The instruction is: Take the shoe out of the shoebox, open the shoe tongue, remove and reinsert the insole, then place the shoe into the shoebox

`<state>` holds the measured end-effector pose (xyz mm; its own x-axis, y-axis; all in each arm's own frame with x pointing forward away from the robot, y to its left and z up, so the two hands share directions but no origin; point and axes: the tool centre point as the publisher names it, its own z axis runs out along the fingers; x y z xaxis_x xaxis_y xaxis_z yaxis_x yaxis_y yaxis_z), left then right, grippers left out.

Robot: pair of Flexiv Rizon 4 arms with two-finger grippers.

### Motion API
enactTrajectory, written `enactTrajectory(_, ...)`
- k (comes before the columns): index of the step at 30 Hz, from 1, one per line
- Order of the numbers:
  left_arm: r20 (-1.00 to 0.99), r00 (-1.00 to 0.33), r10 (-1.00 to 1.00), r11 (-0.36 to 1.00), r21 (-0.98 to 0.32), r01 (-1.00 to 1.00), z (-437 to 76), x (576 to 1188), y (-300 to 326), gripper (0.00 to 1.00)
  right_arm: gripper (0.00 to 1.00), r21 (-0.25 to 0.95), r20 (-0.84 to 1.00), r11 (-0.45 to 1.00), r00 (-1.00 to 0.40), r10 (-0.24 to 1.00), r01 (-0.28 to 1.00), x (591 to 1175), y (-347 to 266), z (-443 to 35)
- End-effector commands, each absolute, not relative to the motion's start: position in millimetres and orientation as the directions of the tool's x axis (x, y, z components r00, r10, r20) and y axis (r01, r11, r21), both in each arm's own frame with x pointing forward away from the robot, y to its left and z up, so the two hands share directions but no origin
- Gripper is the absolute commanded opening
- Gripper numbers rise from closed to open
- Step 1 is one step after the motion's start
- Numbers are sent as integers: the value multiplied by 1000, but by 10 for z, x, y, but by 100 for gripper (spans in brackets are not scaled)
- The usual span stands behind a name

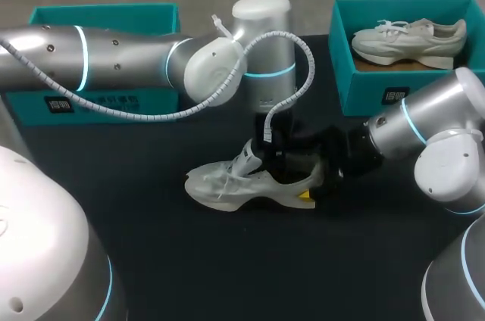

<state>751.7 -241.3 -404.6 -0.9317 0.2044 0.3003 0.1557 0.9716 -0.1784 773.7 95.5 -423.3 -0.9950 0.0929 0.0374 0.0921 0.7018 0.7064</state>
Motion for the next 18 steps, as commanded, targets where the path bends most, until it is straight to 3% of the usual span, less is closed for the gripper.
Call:
enactTrajectory(1, 273, -942, 196, 971, -191, 147, -4063, 7459, -2363, 33, 0, 703, 36, 705, -995, 95, 93, 7729, 969, -4273)
enactTrajectory(8, 257, -951, 172, 972, -202, 121, -4027, 7494, -2313, 37, 0, 703, 36, 705, -995, 95, 93, 7729, 969, -4273)
enactTrajectory(18, 252, -954, 160, 972, -206, 109, -4044, 7522, -2303, 36, 0, 703, 36, 705, -995, 95, 93, 7729, 969, -4273)
